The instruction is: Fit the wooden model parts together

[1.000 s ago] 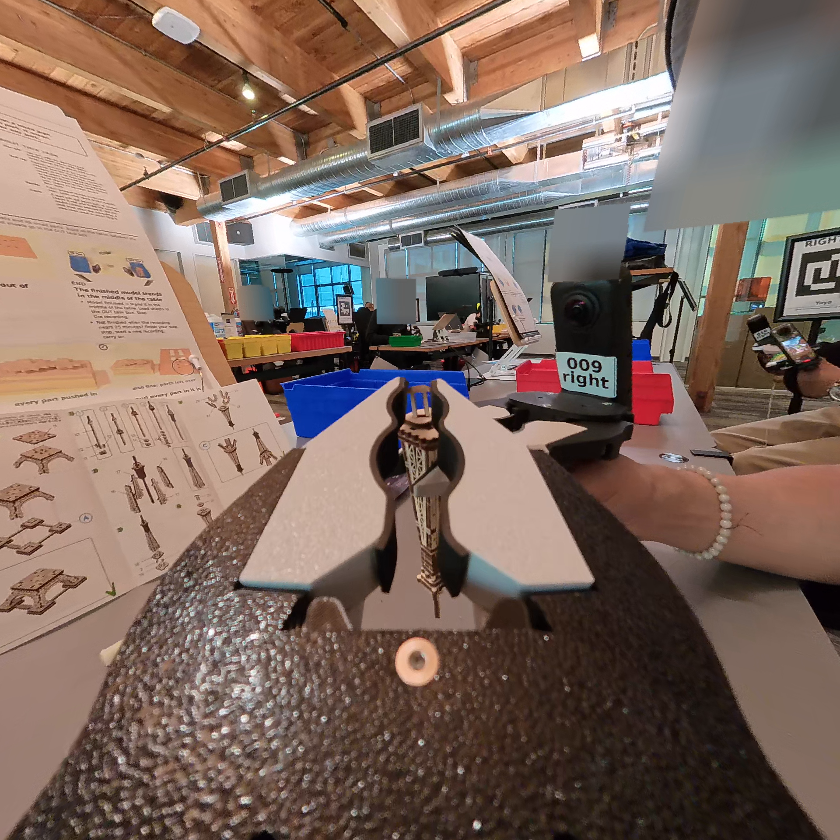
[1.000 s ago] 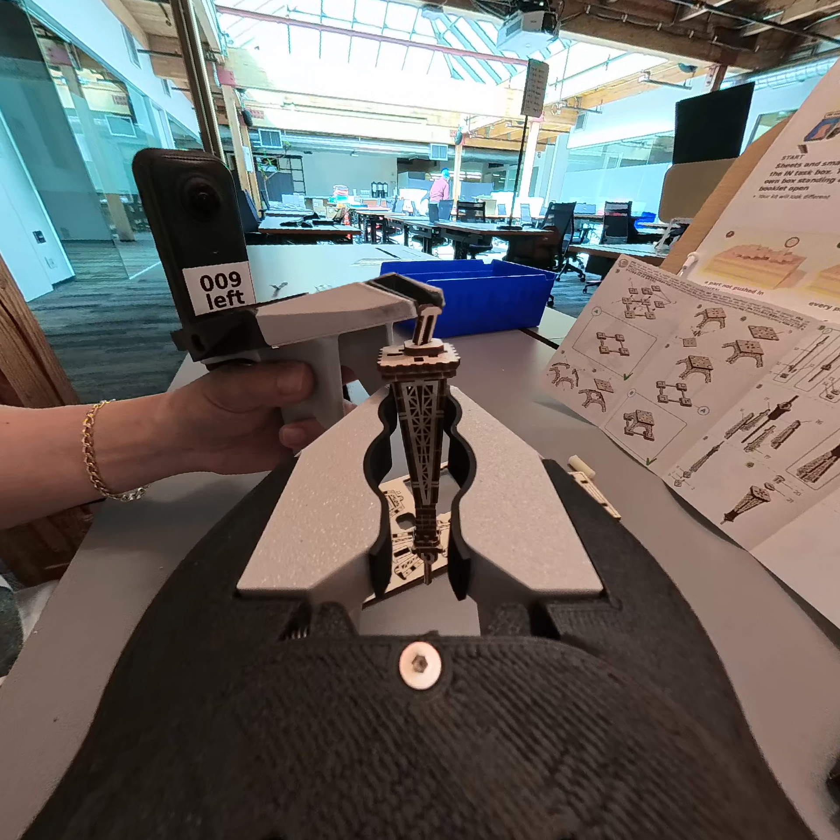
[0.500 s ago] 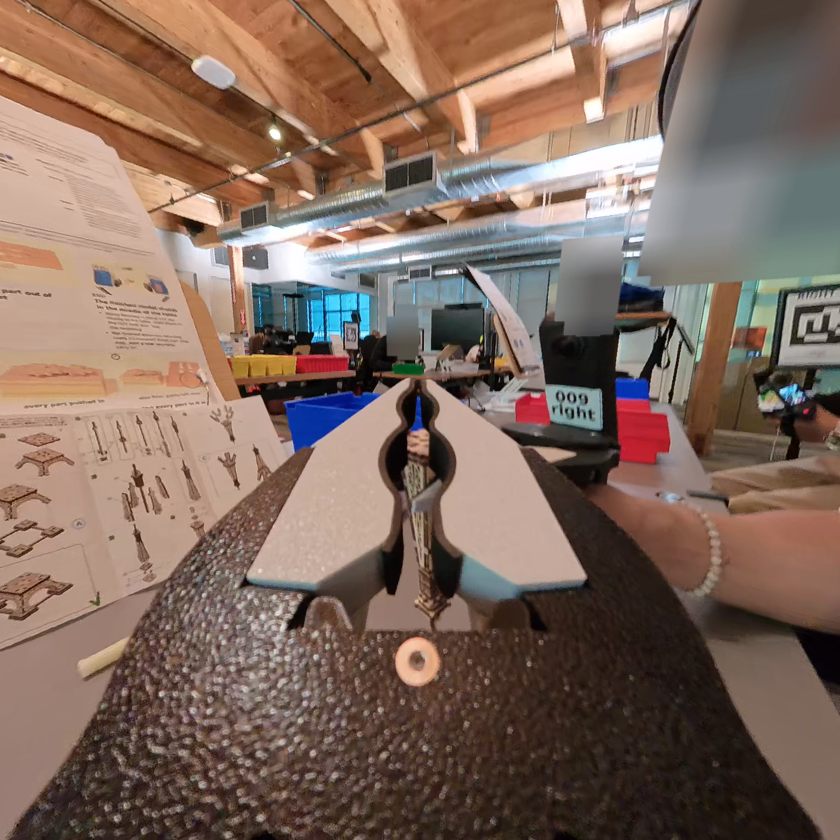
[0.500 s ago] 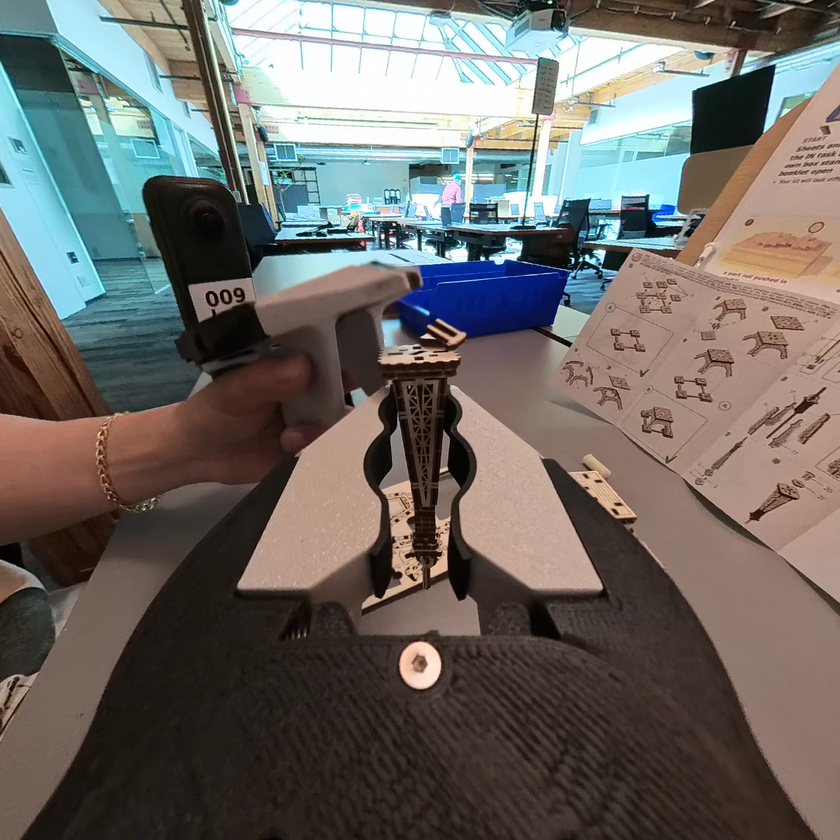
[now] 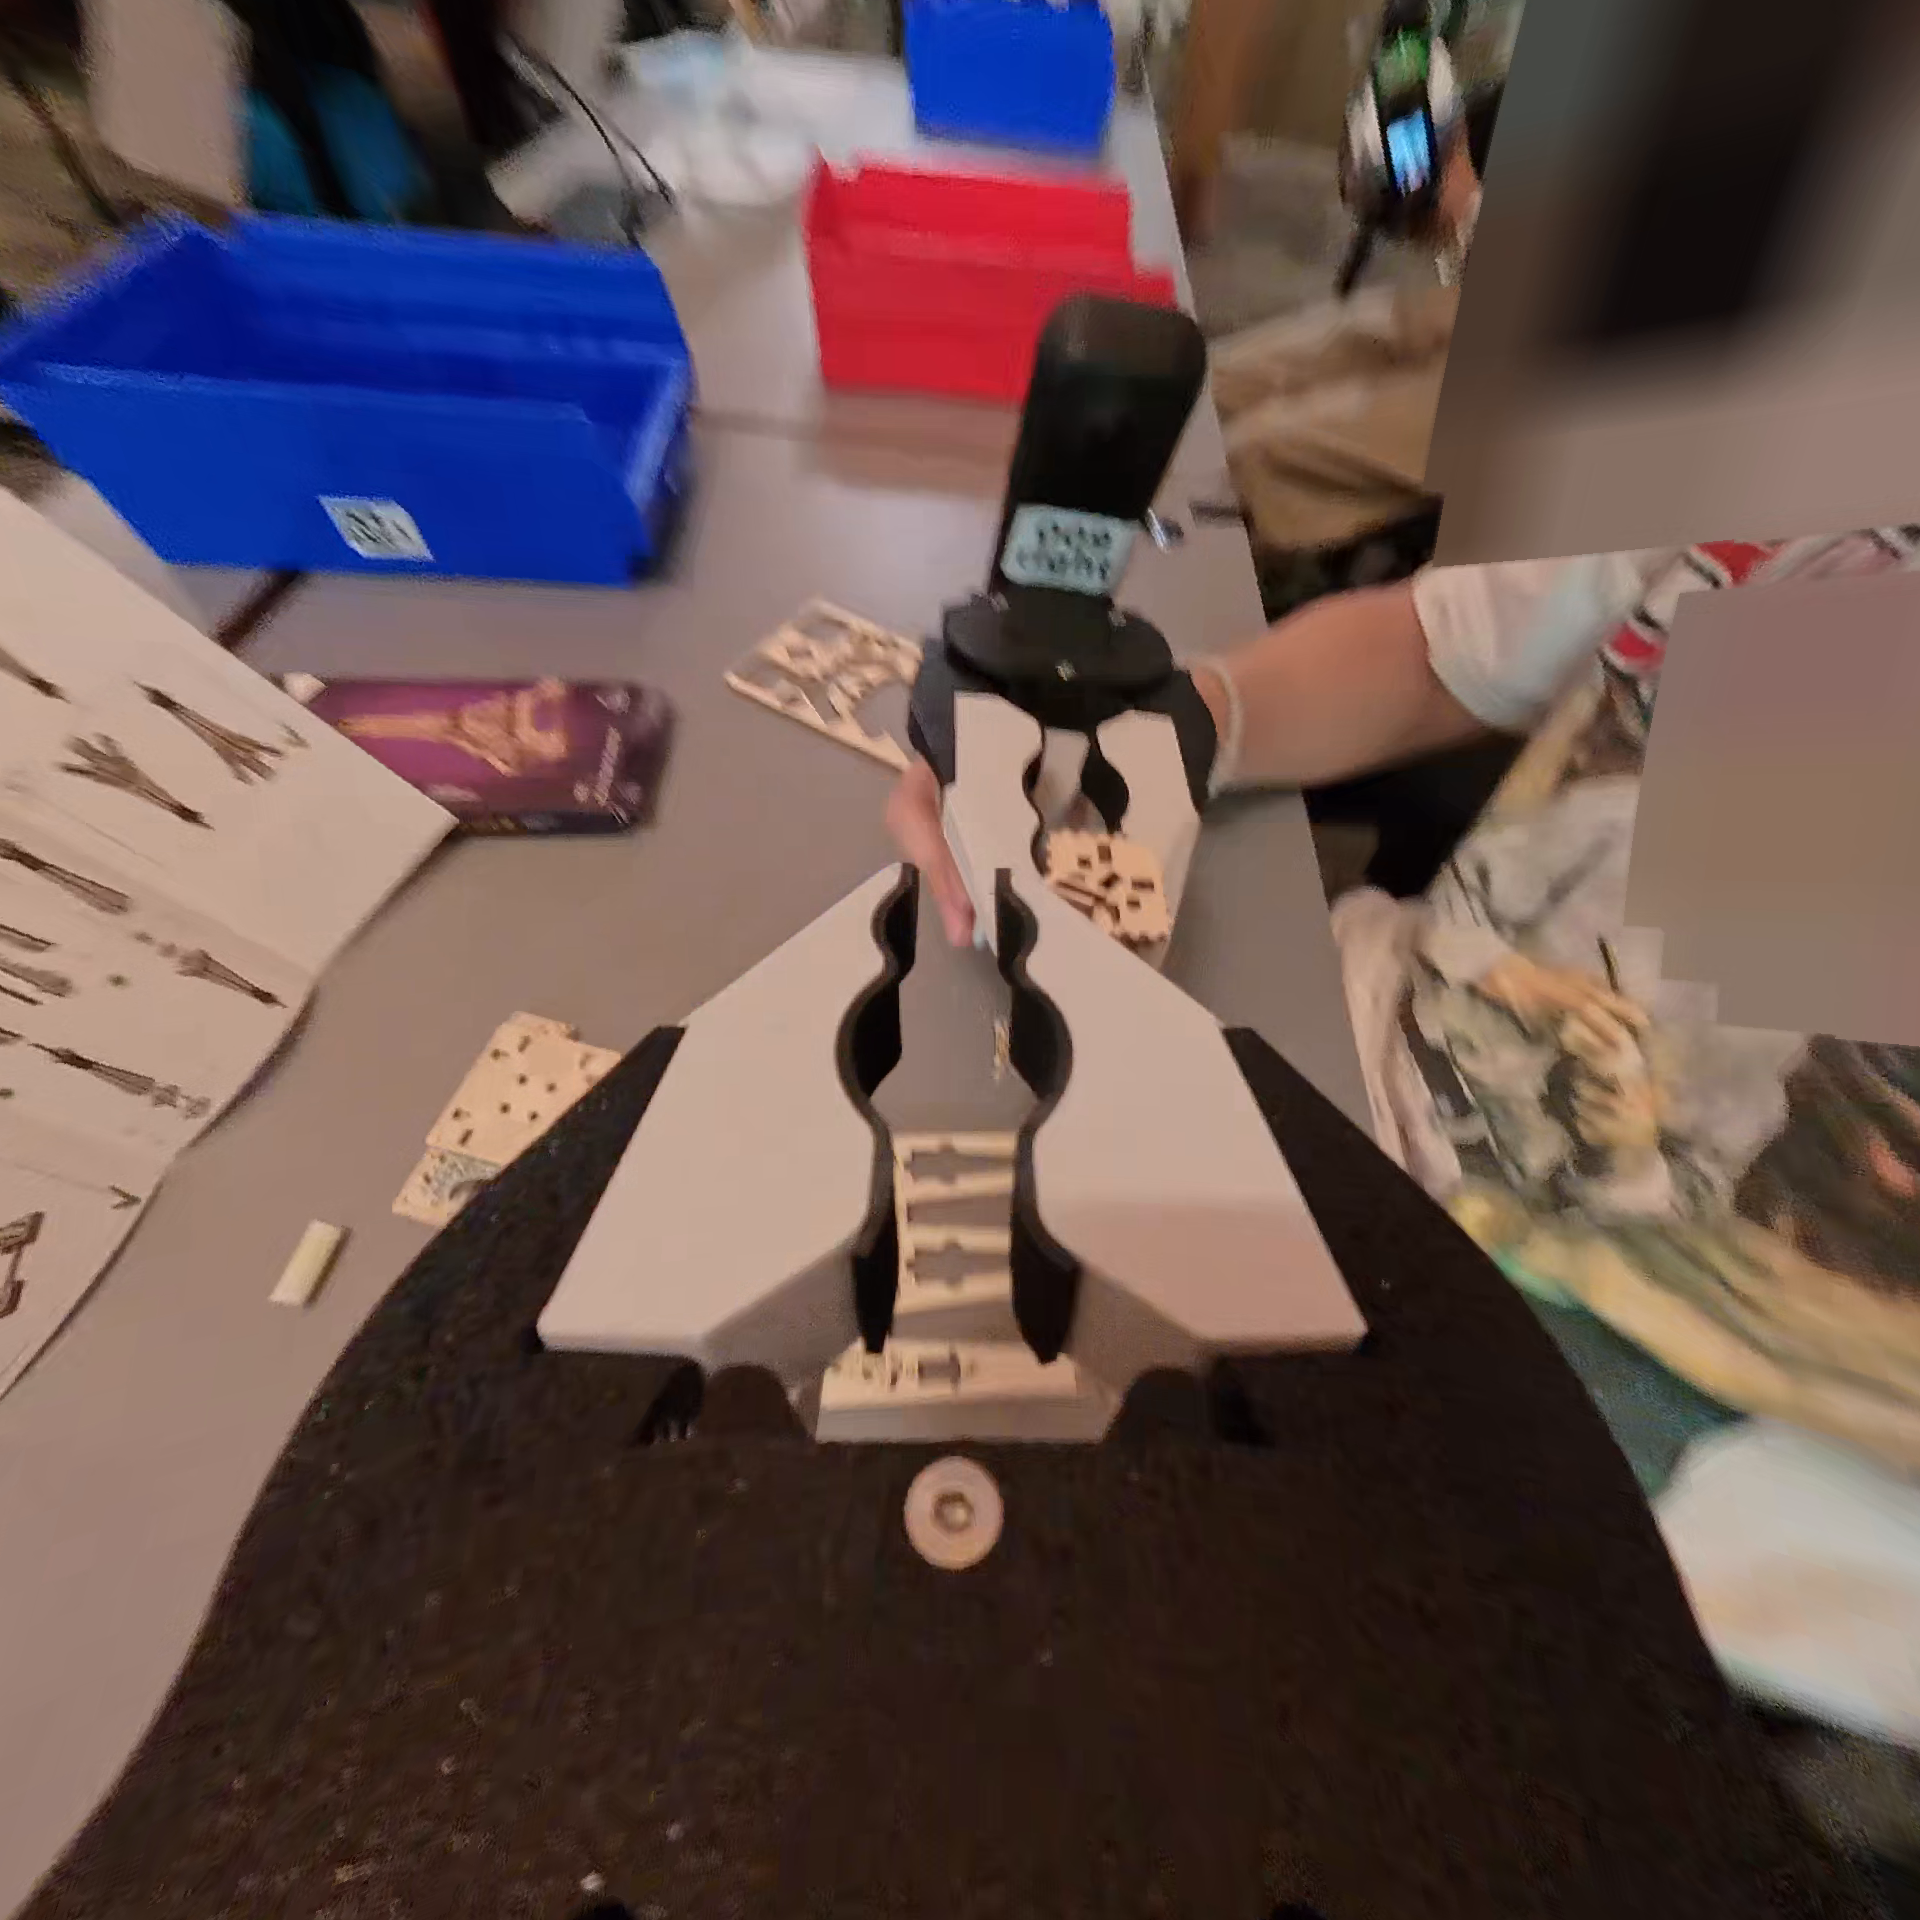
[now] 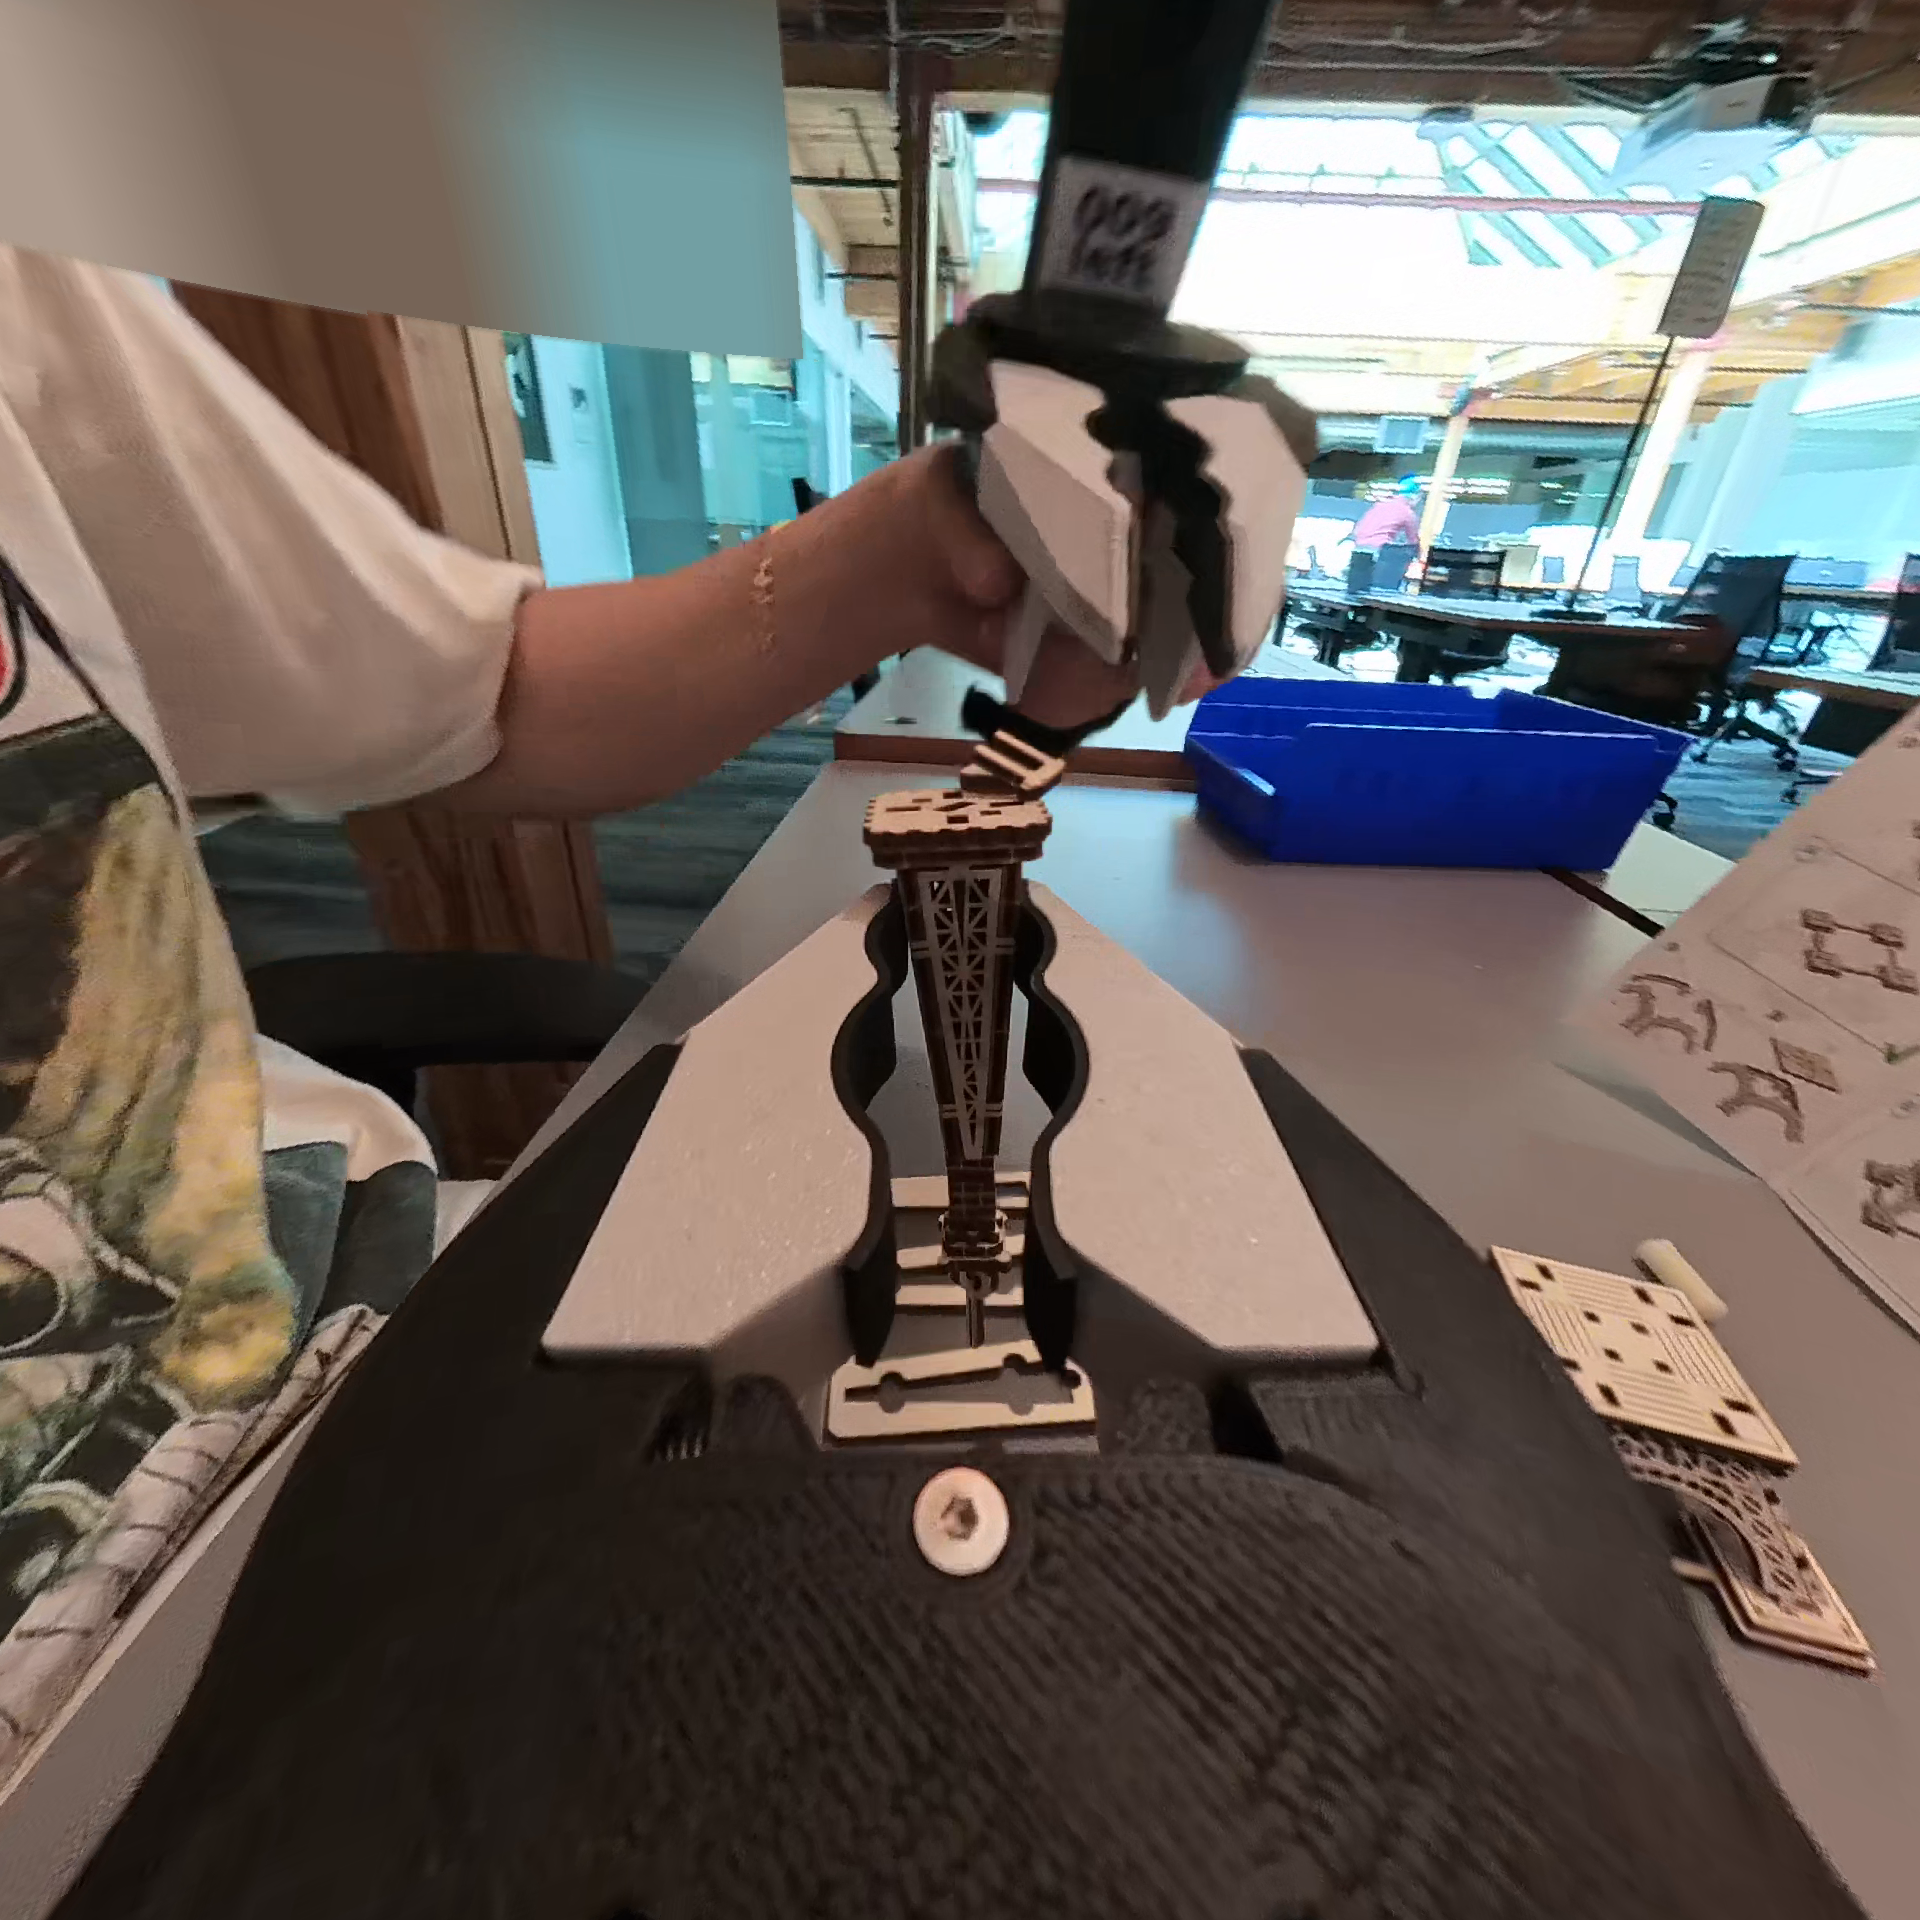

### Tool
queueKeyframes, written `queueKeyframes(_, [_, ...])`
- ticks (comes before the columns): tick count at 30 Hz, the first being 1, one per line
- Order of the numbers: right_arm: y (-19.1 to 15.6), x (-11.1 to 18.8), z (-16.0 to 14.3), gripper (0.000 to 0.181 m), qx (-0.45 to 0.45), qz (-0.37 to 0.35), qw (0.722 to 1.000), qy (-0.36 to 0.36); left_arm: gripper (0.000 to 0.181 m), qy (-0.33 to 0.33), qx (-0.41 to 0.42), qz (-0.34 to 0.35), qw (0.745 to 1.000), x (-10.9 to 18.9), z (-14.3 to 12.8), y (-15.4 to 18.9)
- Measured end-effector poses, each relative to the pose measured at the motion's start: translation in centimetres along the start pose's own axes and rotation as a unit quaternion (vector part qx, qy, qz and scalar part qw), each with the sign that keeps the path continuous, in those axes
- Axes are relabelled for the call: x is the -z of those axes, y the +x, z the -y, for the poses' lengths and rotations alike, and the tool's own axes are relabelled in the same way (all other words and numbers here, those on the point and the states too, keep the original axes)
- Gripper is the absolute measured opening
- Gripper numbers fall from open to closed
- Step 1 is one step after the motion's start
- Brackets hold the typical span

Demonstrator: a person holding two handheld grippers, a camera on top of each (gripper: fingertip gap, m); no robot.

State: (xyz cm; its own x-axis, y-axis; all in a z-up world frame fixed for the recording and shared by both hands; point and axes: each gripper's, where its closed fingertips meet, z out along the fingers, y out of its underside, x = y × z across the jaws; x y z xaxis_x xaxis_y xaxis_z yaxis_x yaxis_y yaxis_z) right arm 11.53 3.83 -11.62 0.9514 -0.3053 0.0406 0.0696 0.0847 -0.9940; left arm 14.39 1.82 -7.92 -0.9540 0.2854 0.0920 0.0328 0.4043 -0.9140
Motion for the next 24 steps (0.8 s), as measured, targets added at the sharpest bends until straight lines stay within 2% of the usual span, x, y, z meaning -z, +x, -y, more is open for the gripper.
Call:
queueKeyframes(2, [-0.5, -0.1, 0.1, 0.016, 0.002, 0.013, 1.0, 0.004, 0.015, -0.051, 0.007, -0.032, 0.998, 0.5, -0.7, 0.4])
queueKeyframes(5, [-0.6, -0.2, 0.0, 0.016, 0.004, 0.016, 1.0, 0.007, 0.014, -0.057, 0.046, -0.07, 0.995, 0.7, -0.9, 1.4])
queueKeyframes(8, [-0.5, -0.1, 0.2, 0.016, 0.0, 0.016, 1.0, 0.011, 0.006, -0.056, 0.037, -0.07, 0.995, 0.4, -1.9, 1.8])
queueKeyframes(16, [-0.7, -0.2, -0.2, 0.017, -0.006, 0.024, 1.0, 0.0, 0.0, -0.04, 0.034, -0.082, 0.995, -0.8, -2.2, 3.2])
queueKeyframes(24, [-0.3, -0.2, -0.7, 0.016, -0.009, 0.013, 1.0, -0.016, 0.0, -0.039, 0.019, -0.062, 0.997, -1.6, -2.2, 3.5])
